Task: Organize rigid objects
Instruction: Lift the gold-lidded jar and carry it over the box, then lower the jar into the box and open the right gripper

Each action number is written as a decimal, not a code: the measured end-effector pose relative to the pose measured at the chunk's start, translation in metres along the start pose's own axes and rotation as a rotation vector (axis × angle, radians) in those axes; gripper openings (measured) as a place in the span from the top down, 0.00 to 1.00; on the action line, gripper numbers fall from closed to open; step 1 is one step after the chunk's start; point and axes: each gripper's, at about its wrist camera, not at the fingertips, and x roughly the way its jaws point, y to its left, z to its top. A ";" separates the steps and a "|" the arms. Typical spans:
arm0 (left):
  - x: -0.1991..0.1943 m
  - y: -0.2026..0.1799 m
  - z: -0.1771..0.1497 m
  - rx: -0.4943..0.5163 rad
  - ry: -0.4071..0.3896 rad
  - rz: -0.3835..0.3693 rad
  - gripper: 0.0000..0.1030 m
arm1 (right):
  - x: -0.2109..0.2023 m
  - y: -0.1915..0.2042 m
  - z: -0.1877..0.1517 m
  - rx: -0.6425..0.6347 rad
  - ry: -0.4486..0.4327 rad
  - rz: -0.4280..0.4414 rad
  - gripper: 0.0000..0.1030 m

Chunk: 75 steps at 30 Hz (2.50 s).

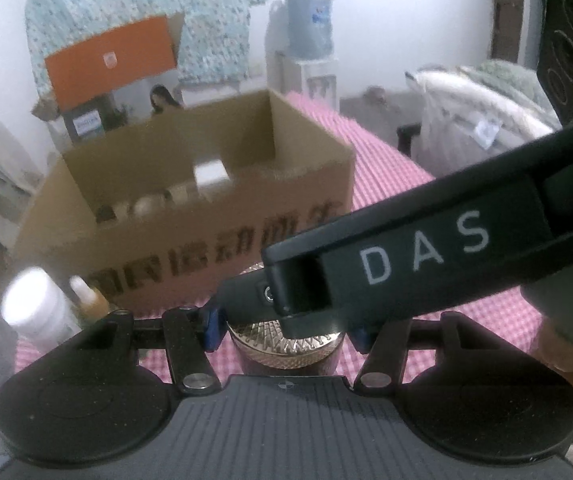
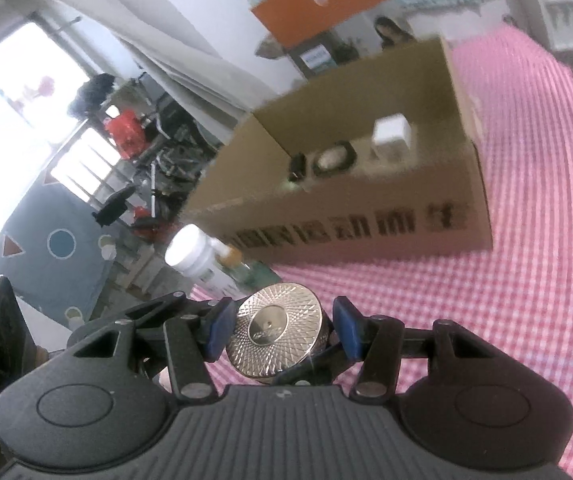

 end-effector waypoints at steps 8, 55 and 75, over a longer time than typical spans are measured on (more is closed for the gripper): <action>-0.014 0.021 0.043 -0.042 -0.095 0.015 0.44 | -0.014 0.031 0.047 -0.123 -0.044 0.019 0.44; 0.092 0.079 0.103 -0.229 0.118 -0.028 0.24 | 0.086 -0.031 0.186 -0.094 0.182 -0.036 0.34; -0.044 0.071 -0.005 -0.170 -0.113 0.150 0.08 | -0.029 0.032 0.061 -0.187 -0.177 0.002 0.00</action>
